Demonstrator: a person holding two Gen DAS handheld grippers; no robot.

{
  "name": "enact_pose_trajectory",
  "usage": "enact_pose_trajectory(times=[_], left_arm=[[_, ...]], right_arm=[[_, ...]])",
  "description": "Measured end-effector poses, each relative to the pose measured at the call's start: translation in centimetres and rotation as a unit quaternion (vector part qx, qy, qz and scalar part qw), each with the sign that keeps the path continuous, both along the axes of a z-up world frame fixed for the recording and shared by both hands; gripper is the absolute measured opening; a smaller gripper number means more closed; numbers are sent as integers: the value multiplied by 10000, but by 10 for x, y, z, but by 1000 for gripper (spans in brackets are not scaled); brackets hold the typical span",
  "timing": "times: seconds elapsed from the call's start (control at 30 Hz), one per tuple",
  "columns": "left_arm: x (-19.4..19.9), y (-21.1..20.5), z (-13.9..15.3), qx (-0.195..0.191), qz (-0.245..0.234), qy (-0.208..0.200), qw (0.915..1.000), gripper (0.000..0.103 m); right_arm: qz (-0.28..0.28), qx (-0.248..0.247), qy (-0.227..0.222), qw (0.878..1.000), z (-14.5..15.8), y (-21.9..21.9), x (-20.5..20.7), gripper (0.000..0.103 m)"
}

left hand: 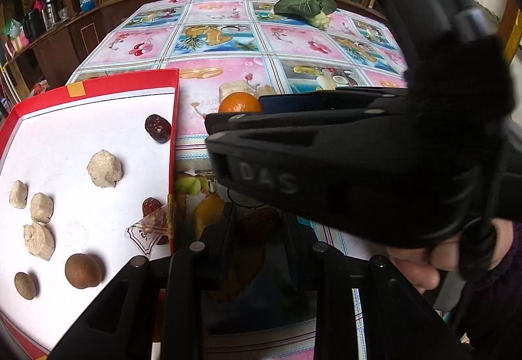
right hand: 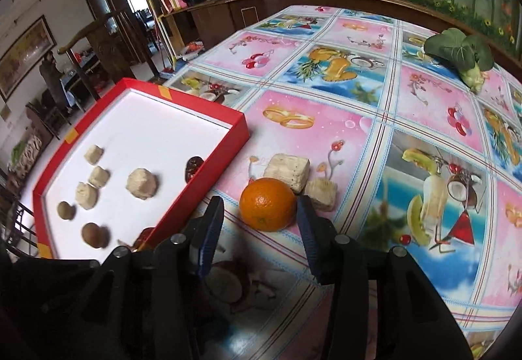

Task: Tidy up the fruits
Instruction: 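Grasp an orange with the right gripper while the left grasps a red date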

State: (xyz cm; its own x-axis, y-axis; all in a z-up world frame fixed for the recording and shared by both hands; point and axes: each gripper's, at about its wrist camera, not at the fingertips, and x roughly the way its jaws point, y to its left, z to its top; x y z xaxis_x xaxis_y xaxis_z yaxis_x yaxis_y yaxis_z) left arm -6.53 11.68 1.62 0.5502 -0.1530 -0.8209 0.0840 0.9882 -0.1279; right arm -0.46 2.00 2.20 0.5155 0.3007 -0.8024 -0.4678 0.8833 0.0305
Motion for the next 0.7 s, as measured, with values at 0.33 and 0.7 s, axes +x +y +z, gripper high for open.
enact_pose_trajectory(times=[0.33, 0.7], left_arm=[[2, 1, 0, 0, 45, -14, 10000, 27], [2, 0, 0, 88, 13, 14, 10000, 28]], right_arm=[[-7, 14, -64, 10000, -3, -4, 3, 38], [113, 77, 236, 9996, 6, -69, -36, 38]])
